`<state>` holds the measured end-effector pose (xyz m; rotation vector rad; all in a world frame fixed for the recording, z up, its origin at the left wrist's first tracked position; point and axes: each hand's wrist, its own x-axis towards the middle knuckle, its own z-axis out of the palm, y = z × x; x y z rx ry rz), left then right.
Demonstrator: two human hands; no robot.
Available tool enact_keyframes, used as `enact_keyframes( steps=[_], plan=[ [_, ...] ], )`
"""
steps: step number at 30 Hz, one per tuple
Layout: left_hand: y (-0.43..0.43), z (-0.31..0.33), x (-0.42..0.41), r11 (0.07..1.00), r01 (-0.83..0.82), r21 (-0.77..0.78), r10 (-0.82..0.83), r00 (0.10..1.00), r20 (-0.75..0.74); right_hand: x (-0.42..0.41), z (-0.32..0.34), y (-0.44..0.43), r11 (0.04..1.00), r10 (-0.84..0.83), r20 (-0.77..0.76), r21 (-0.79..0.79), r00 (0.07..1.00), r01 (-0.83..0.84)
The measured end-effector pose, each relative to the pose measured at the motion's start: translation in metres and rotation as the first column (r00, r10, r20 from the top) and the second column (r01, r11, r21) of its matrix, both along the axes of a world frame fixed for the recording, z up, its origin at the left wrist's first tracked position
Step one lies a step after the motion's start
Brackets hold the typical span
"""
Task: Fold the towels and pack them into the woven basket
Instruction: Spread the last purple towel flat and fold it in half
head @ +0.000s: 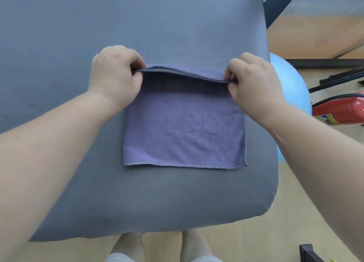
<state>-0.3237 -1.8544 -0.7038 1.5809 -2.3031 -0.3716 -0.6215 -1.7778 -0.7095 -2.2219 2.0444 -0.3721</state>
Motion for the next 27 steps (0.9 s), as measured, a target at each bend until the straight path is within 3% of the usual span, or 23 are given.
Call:
enact_keyframes(
  steps=[14,22,27],
  plan=[
    [0.153,0.0,0.047,0.993,0.054,-0.107,-0.066,0.991,-0.113,0.029,0.002,0.152,0.991,0.101,0.079,-0.099,0.992,-0.093],
    [0.178,-0.039,0.064,0.997,0.075,0.036,-0.077,0.997,0.029,0.024,-0.029,0.182,0.994,-0.063,-0.013,0.085,0.998,0.064],
    [0.177,-0.038,0.061,0.997,0.081,-0.011,-0.081,0.997,-0.008,0.024,-0.023,0.181,0.996,-0.082,0.012,0.029,0.997,0.082]
  ],
)
